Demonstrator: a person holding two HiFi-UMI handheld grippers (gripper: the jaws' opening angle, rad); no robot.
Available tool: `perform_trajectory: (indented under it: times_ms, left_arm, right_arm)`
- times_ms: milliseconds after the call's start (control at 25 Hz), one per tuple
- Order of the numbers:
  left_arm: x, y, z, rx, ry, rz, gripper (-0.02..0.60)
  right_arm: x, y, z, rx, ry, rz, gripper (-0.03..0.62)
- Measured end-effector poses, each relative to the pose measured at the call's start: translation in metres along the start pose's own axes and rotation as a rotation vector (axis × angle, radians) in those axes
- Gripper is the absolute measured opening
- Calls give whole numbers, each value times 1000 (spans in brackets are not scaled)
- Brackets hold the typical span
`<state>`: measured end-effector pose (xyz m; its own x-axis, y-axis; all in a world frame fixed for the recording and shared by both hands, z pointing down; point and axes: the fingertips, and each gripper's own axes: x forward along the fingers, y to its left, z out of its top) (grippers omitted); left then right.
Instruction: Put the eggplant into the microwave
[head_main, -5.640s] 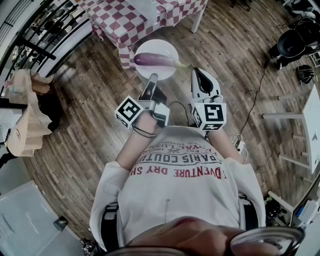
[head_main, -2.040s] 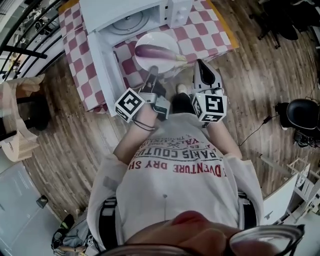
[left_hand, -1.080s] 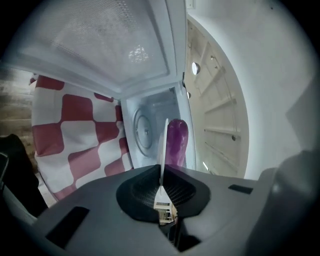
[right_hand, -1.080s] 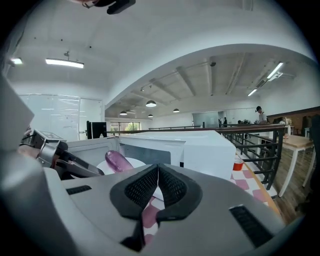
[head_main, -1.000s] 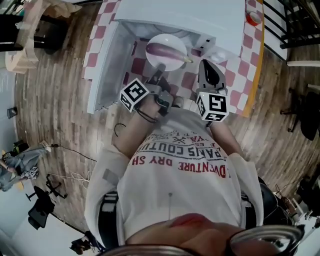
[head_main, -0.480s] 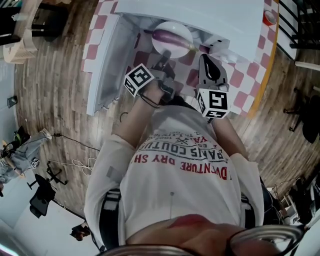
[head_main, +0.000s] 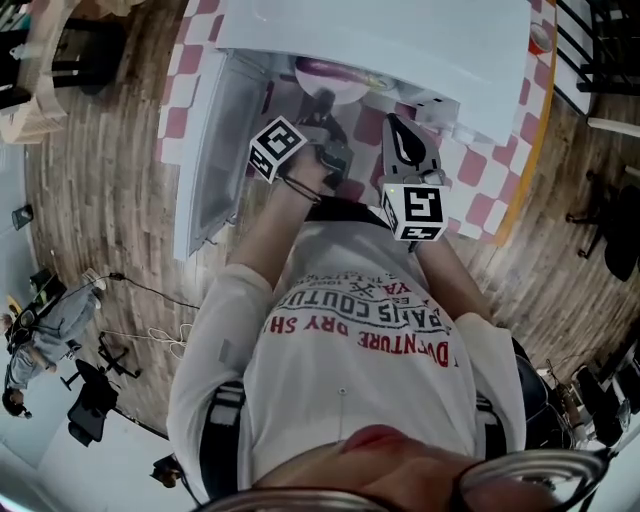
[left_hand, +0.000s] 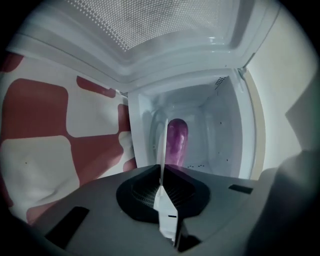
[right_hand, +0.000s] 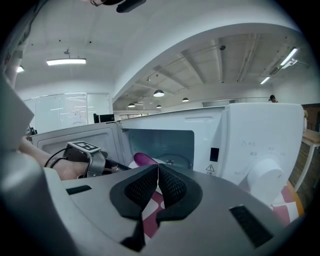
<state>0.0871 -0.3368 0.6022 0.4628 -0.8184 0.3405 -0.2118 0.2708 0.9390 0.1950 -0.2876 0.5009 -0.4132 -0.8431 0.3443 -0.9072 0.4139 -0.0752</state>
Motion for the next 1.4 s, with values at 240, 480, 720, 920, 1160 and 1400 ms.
perform_trajectory:
  times_ms: [240,480,720,920,1160,1400]
  left_arm:
    - [18,0,6,4,-6,-4,35]
    - [32,-1,13,15,-10,2,35]
    - [47,0,16,10,8,21,37]
    - [48,-3,20,114,9,85,37]
    - [46,-5,23,270,9,202,77]
    - [53,-26,10,422,93,175,269]
  right_arm:
    - [17,-5,9,-17,-18,-3,26]
    - [32,-9,3,14,-2,-14,28]
    - [35,-4,-2,16,12,0,26]
    - [36,-4,-7,25,27,0,27]
    - [34,-4,-16,34,46,5,26]
    - [30,-11,-20,39,55,-6,26]
